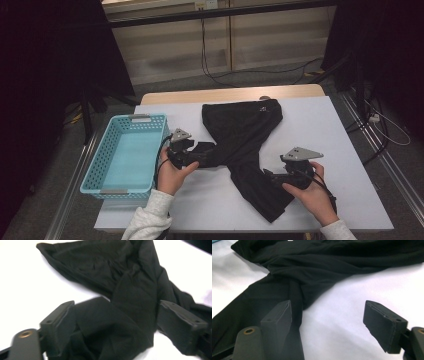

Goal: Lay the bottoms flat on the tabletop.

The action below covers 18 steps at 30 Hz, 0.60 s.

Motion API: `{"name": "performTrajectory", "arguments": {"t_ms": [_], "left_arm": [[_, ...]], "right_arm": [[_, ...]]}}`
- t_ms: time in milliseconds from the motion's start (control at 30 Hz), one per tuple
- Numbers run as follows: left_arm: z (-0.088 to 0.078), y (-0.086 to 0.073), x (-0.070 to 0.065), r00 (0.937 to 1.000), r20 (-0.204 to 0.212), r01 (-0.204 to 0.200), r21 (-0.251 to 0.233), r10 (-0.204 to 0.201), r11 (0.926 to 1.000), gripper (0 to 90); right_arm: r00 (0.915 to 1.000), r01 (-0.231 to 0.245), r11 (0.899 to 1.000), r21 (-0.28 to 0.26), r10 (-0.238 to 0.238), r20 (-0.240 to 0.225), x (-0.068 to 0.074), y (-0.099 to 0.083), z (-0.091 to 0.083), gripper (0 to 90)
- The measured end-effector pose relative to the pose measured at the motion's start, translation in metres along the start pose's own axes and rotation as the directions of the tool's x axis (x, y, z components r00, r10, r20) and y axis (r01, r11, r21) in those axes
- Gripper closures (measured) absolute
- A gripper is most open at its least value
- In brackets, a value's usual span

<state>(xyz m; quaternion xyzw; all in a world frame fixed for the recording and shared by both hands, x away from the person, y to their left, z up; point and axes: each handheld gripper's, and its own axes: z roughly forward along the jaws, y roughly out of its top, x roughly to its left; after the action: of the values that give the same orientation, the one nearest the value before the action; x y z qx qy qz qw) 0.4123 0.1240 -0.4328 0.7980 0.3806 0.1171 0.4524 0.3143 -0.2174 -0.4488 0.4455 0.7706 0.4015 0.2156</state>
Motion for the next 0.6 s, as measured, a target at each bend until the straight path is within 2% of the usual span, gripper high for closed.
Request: {"name": "performTrajectory", "arguments": {"t_ms": [100,167,200,267,333,367,400,467,500,533,600], "left_arm": [[0.006,-0.007,-0.003,0.9998,-0.014,-0.013,0.038,0.013,0.9992,20.4],[0.010,-0.011,-0.006,0.9994,-0.020,-0.028,0.057,0.030,0.9980,25.8],[0.012,-0.012,-0.007,0.9988,-0.019,-0.043,0.067,0.044,0.9968,30.1],[0.014,-0.013,-0.010,0.9949,-0.040,-0.089,0.093,0.093,0.9917,31.7],[0.016,-0.015,-0.010,0.9921,-0.061,-0.105,0.083,0.110,0.9911,33.5],[0.016,-0.016,-0.010,0.9928,-0.056,-0.102,0.069,0.106,0.9923,34.9],[0.016,-0.017,-0.009,0.9916,-0.055,-0.113,0.076,0.117,0.9907,38.3],[0.015,-0.018,-0.008,0.9910,-0.070,-0.108,0.089,0.114,0.9902,41.9],[0.016,-0.019,-0.009,0.9929,-0.074,-0.086,0.098,0.093,0.9915,43.1],[0.018,-0.021,-0.009,0.9943,-0.073,-0.068,0.119,0.077,0.9906,43.1],[0.021,-0.025,-0.009,0.9934,-0.083,-0.066,0.157,0.080,0.9854,44.7]], "right_arm": [[1.0000,-0.004,1.000,0.001,0.004,0.000,0.000,-0.002,-0.002,22.5],[1.0000,-0.002,1.000,-0.002,0.002,0.000,0.000,-0.003,-0.004,22.6],[1.0000,-0.002,1.000,-0.005,0.002,-0.002,0.000,-0.004,-0.005,22.7],[1.0000,-0.002,1.000,-0.004,0.002,-0.002,0.000,-0.005,-0.006,22.8],[1.0000,-0.004,1.000,-0.005,0.004,0.000,-0.001,-0.006,-0.007,22.8],[1.0000,-0.004,1.000,-0.006,0.004,-0.001,-0.002,-0.007,-0.007,22.8],[1.0000,-0.009,1.000,-0.005,0.009,-0.001,-0.002,-0.007,-0.007,22.8],[1.0000,-0.007,1.000,-0.004,0.007,-0.003,-0.003,-0.009,-0.009,22.8],[1.0000,-0.007,1.000,-0.003,0.007,0.000,-0.003,-0.009,-0.009,22.8],[1.0000,-0.004,1.000,-0.003,0.004,0.003,-0.004,-0.010,-0.010,22.9],[1.0000,-0.008,1.000,-0.004,0.008,0.004,-0.004,-0.011,-0.012,22.8]]}}
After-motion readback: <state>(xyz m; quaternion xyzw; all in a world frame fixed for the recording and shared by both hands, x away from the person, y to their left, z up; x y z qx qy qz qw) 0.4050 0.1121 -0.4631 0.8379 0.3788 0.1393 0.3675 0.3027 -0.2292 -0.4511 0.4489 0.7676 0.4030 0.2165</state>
